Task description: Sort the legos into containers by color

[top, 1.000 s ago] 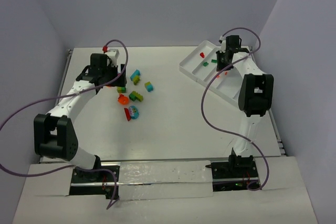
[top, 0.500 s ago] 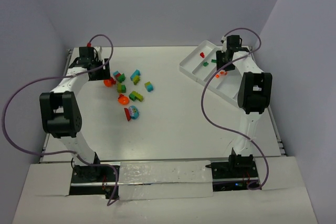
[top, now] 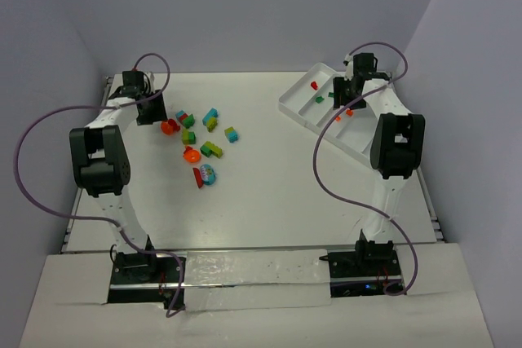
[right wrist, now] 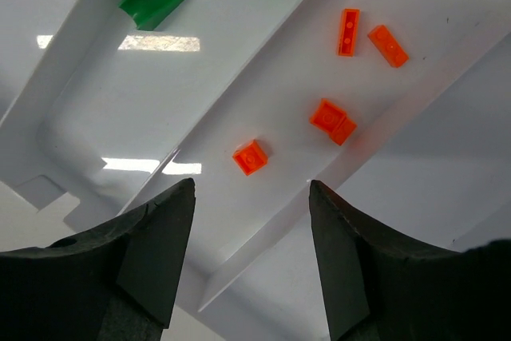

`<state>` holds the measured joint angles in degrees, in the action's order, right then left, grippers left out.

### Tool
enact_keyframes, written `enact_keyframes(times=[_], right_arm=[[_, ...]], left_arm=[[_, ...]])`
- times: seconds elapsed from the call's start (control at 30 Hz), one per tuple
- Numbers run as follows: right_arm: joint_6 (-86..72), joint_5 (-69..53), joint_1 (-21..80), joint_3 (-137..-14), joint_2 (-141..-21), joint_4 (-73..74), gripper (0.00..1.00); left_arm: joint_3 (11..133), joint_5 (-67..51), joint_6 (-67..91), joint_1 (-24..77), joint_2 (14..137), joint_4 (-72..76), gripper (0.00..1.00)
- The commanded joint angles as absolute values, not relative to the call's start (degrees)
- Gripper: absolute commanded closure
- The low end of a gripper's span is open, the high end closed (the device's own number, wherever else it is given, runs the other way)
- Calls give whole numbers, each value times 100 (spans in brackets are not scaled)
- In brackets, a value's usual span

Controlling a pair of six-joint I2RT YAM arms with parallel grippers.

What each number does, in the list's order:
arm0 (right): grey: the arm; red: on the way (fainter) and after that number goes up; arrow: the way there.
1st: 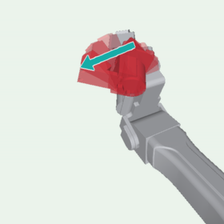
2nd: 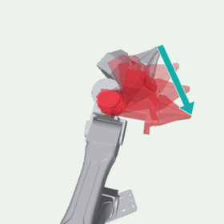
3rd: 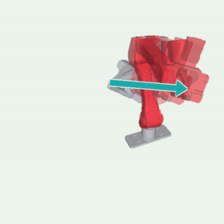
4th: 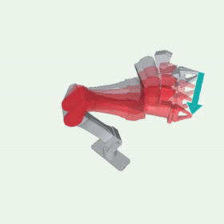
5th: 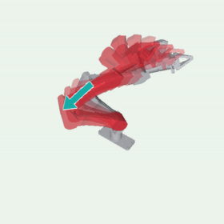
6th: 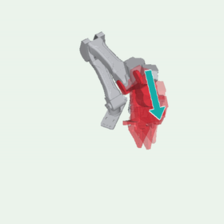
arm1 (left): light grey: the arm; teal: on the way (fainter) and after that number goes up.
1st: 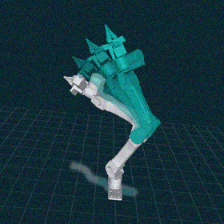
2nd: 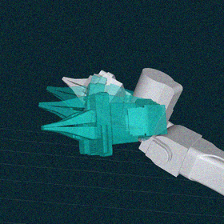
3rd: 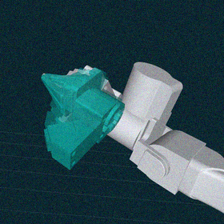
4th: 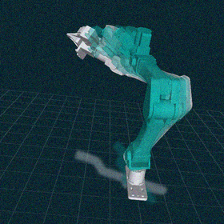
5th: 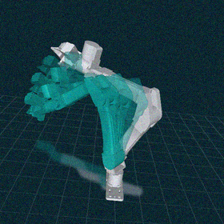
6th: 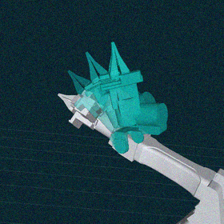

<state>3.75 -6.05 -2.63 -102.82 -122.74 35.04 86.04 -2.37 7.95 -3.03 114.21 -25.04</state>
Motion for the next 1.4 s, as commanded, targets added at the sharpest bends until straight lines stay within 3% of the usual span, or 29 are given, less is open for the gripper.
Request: enact_keyframes(times=[0.0,0.87,1.37], right_arm=[[281,-862,-275,-10262,-11689,3545,34],[193,-1178,-123,-10292,-11250,3678,33],[192,-1258,-35,-10122,-11082,3638,33]], left_arm=[[8956,-457,1196,-343,11520,-2329,40],[8706,-642,1226,-343,11636,-2706,63],[8384,-916,968,-343,11396,-2752,95]])
